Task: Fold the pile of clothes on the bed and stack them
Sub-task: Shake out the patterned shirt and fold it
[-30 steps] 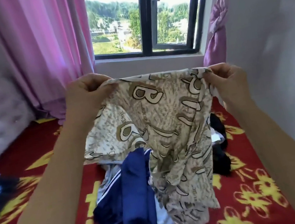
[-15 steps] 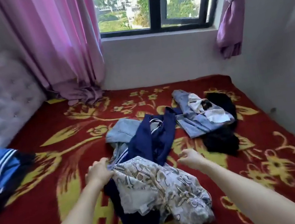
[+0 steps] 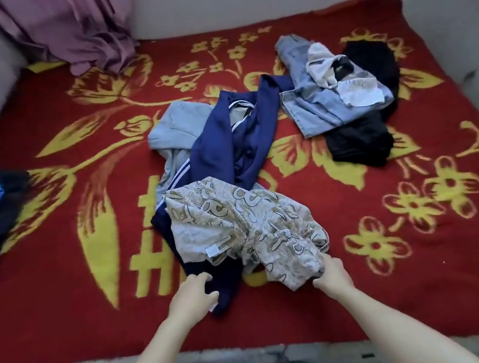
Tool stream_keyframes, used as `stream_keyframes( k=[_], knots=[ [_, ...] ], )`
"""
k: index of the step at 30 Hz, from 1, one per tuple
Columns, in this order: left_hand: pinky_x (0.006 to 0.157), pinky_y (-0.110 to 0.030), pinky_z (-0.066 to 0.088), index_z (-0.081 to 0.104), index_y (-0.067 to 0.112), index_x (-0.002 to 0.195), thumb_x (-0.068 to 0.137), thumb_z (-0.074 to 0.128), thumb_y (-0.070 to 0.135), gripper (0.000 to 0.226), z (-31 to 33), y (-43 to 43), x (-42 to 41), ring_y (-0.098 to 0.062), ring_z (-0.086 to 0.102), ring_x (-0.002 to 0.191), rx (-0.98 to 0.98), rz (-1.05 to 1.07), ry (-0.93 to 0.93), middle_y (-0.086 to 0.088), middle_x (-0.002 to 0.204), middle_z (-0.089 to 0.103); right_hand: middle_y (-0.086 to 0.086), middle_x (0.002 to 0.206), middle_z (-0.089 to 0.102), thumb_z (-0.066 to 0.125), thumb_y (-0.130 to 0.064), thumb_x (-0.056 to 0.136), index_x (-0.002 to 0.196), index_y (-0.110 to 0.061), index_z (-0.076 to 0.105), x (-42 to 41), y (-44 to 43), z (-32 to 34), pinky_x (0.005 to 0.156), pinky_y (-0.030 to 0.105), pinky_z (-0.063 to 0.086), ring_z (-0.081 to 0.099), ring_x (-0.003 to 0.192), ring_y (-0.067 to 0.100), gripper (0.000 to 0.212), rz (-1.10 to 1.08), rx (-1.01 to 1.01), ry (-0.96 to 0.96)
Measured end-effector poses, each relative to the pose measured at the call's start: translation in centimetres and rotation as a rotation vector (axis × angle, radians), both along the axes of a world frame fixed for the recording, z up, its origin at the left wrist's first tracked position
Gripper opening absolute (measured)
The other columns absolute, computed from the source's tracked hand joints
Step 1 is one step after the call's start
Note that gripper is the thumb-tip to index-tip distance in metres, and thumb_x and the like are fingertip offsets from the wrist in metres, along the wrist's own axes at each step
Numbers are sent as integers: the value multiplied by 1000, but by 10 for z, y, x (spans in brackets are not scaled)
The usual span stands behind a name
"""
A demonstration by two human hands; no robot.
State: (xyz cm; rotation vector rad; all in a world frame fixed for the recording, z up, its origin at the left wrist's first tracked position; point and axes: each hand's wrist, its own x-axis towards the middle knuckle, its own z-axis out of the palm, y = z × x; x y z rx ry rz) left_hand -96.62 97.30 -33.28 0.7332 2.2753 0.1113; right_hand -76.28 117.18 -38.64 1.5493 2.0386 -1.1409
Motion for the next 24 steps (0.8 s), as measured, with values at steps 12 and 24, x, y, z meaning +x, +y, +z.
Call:
stream_keyframes(
  k=[12,24],
  knots=[
    [94,-27,41,52,17,127,93,52,30,37,7,-32,2,-15,51,116,22,187,-55,0,129,53,15,95,65,54,0,77,89,-10,62,-24,24,-26,65,26,32,57,95,34,17,-77,42,63],
    [103,-20,23,38,12,140,71,79,32,83,122,89,5,-8,33,124,816,-179,107,1,134,44,8,59,35,66,-2,77,65,14,49,-71,61,226,56,28,23,31,58,16,27,237,335,722]
  ],
)
